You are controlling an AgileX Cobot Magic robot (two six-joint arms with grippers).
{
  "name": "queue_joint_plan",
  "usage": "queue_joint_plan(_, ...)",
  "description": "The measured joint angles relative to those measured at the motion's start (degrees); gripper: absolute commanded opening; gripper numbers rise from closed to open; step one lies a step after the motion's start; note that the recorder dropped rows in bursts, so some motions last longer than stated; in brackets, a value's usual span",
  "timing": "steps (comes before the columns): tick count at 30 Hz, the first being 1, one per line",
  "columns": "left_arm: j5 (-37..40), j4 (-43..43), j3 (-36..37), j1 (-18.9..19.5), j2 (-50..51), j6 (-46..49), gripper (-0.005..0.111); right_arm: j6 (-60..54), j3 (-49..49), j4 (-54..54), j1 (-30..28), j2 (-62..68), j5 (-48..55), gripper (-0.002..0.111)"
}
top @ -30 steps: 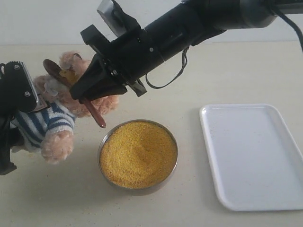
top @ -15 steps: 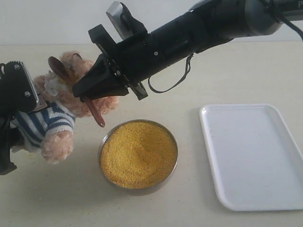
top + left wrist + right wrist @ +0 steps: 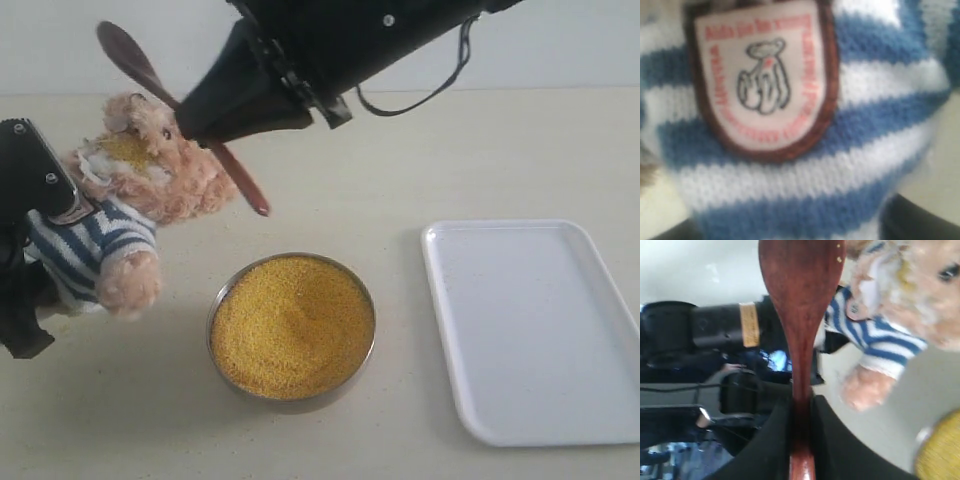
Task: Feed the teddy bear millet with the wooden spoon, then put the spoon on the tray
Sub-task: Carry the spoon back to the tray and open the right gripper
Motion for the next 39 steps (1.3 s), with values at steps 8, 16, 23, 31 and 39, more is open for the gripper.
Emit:
queue_joint_plan(8,4.57,2.58,-2.58,0.0,1.64,-16.94,0.004,20.87,1.0,-42.44,-1.77,-6.44,-3.73,0.0)
queue_joint_plan(16,9.88,2.57,-6.96,0.0,7.52,-28.79,0.004,45.48,18.88,-73.32,-2.36,-14.42,-21.37,0.0)
queue_joint_plan(23,11.64,1.28,-8.21,0.0,10.1,-29.48,0.004,58.35,36.35,-79.29,-8.05,-14.94,-38.75,0.0)
queue_joint_plan(31,11.43,1.17,-8.3,0.0,10.19,-30.33,0.004,59.93,46.66,-79.66,-11.11,-13.41,-50.31,0.0)
queue_joint_plan(39,11.43,1.06,-8.34,0.0,10.19,-30.77,0.004,59.97,47.34,-79.83,-11.3,-6.79,-51.59,0.0)
